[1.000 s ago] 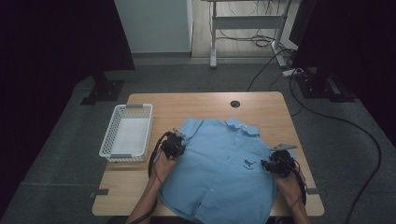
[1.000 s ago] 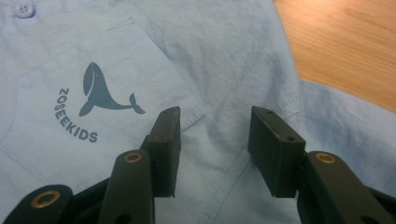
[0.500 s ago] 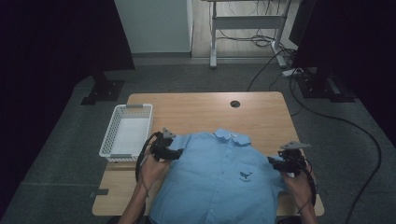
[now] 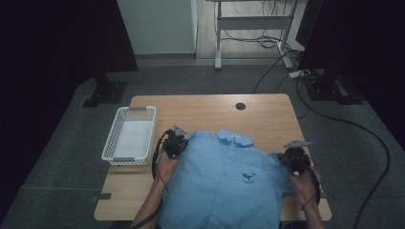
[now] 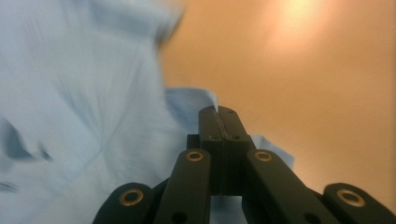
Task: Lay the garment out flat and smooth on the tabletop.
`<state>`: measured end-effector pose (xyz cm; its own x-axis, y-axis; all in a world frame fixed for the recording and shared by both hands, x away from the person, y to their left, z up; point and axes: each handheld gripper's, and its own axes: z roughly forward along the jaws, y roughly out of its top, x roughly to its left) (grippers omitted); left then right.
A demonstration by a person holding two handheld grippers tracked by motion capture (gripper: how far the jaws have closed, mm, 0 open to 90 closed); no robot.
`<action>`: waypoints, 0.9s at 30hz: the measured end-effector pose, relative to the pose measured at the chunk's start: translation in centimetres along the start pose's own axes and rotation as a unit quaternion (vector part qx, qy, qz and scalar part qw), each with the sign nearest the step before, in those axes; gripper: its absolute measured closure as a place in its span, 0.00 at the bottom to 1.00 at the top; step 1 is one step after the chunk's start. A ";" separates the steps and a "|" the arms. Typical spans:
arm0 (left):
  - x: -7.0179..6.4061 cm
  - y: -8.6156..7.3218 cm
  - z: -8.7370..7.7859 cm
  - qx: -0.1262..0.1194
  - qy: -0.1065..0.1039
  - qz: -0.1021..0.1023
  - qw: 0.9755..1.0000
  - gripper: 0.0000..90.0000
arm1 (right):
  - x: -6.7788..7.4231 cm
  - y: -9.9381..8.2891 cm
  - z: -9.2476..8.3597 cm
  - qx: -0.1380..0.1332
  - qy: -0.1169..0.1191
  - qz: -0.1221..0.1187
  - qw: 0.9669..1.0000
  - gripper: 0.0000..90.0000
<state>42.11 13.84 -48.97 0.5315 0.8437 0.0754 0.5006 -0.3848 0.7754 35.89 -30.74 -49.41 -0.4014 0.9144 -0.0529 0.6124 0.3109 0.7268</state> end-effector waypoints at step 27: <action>0.3 -6.6 2.2 0.037 -0.040 -0.001 0.999 0.15 | -3.7 -4.1 1.0 0.012 0.055 0.089 0.994 0.25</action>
<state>40.49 15.85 -55.43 0.5820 0.8129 0.0206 0.5495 -0.4119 0.7269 35.56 -35.19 -52.94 -0.3566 0.9219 0.1513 0.6956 0.1539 0.7018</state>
